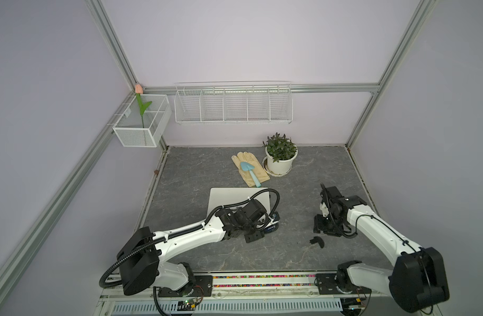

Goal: Insert the wireless mouse receiver into the laptop
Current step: Pick up the mouse from the center of the board, then adjust the lid at the center of the board.

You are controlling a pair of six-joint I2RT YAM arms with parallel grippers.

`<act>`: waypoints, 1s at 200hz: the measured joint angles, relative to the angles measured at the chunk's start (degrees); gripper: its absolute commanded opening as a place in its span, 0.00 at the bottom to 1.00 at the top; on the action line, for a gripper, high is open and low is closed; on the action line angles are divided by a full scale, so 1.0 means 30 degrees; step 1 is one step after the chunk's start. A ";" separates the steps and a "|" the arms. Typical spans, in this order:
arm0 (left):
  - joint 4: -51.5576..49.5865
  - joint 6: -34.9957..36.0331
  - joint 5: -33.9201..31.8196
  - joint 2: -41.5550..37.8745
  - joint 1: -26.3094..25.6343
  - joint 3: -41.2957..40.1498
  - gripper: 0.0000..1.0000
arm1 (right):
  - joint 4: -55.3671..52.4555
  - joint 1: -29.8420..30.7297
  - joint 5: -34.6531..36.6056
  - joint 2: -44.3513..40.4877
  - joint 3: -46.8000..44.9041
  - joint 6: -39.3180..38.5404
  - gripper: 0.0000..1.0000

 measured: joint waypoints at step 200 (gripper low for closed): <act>0.0991 -0.0583 -0.0583 -0.3388 0.0000 -0.0284 0.42 | -0.0911 0.4889 0.2659 0.1967 -0.1778 0.5858 0.59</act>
